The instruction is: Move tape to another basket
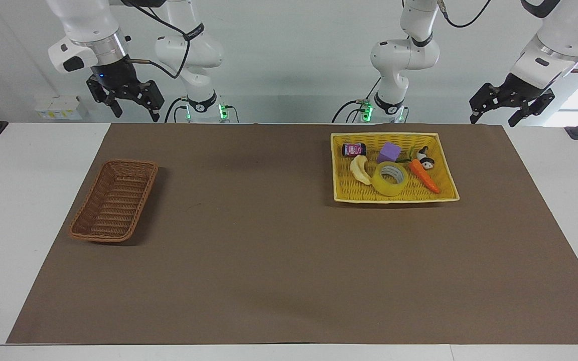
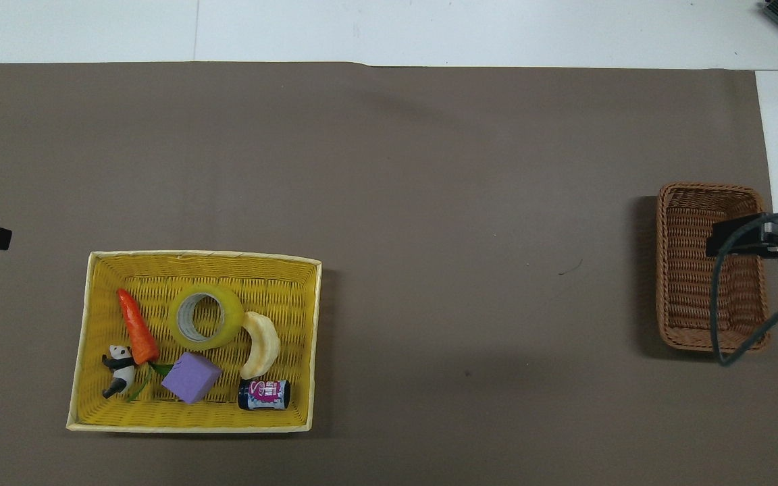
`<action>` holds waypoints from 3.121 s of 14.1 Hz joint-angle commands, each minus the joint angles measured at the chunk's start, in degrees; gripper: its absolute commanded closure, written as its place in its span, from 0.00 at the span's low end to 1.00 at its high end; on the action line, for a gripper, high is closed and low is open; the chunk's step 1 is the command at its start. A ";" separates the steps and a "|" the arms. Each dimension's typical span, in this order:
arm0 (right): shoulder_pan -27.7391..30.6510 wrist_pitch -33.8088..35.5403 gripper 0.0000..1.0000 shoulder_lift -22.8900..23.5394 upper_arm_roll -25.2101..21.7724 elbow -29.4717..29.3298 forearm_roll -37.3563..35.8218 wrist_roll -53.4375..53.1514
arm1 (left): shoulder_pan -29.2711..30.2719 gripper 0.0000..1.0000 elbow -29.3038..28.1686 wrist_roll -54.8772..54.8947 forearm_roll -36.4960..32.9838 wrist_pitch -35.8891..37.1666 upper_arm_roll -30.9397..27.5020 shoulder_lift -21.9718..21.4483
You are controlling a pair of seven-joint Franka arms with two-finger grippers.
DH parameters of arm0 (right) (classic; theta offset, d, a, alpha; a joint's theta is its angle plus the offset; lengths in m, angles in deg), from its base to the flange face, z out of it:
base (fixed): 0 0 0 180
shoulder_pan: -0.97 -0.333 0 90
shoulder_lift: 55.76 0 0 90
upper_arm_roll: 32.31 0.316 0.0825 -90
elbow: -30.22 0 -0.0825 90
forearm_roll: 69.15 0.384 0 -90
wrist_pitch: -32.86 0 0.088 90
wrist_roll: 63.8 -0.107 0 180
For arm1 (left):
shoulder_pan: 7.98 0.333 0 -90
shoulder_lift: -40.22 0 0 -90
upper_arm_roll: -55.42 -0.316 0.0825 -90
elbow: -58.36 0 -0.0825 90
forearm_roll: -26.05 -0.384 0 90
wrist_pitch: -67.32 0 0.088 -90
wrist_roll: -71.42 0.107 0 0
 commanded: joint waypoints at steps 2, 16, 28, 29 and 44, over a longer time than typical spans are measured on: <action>-0.08 -0.80 0.00 -0.40 -0.77 0.76 0.28 1.22 | 0.59 0.00 -1.08 0.53 -0.28 0.76 -0.15 -1.19; -2.98 -0.89 0.00 -0.22 -5.52 0.67 0.11 1.13 | 0.67 0.00 -1.08 0.52 -0.37 1.20 -0.07 -1.19; -2.89 -0.71 0.00 -0.40 -5.17 0.67 1.07 1.39 | -0.12 0.00 -0.99 0.17 -0.28 1.02 0.29 -1.19; -2.89 -0.71 0.00 -0.40 -5.17 0.67 1.07 1.39 | -0.12 0.00 -0.99 0.17 -0.28 1.02 0.37 -1.19; -2.89 -0.71 0.00 -0.40 -5.08 0.67 1.07 1.39 | 0.67 0.00 -0.99 0.44 -0.28 1.20 0.20 -1.19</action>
